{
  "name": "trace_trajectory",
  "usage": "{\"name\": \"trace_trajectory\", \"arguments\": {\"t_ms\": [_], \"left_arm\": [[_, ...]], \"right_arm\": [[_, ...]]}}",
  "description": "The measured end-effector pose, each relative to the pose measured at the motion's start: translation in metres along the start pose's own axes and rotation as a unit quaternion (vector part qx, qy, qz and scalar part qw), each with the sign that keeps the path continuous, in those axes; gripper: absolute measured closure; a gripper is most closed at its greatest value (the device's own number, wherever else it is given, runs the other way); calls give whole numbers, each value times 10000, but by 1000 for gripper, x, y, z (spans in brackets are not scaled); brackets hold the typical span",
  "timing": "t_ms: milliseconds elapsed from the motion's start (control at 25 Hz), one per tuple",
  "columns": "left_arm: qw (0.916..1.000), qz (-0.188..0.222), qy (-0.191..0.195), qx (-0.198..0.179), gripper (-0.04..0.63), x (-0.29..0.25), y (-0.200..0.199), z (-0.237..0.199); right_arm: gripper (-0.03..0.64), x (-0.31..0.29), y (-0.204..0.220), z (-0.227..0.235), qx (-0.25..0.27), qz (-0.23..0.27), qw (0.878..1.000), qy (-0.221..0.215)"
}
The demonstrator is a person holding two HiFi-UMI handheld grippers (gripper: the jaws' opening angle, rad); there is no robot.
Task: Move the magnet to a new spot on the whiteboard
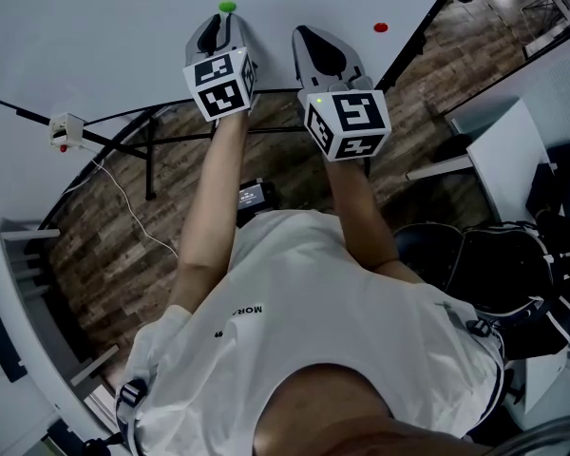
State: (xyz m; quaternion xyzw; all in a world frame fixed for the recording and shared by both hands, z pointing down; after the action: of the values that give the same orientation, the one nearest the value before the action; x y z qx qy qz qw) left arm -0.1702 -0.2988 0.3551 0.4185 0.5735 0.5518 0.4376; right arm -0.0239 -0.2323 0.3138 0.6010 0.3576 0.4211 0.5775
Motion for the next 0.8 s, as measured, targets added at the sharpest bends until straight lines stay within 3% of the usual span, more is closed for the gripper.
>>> {"name": "trace_trajectory", "arguments": {"t_ms": [320, 800], "left_arm": [[9999, 153, 55, -5, 591, 13, -6, 11], [9994, 326, 45, 133, 592, 33, -16, 19]], "right_arm": [[604, 0, 2, 1, -6, -4, 10000, -13], [604, 0, 1, -2, -12, -4, 10000, -34]]}}
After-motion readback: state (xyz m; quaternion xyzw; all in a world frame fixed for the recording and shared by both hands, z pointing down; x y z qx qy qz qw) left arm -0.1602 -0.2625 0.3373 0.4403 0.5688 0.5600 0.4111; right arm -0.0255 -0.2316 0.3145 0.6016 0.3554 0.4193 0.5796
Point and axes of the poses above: the fingertips, and each gripper's own axes: x backward along the fingers, z to its right, y out of its underside, the point moved 2 cm from there along x, backward along the fingers, and after that the axes turned 13 degrees about y, right-handed, at the moved point
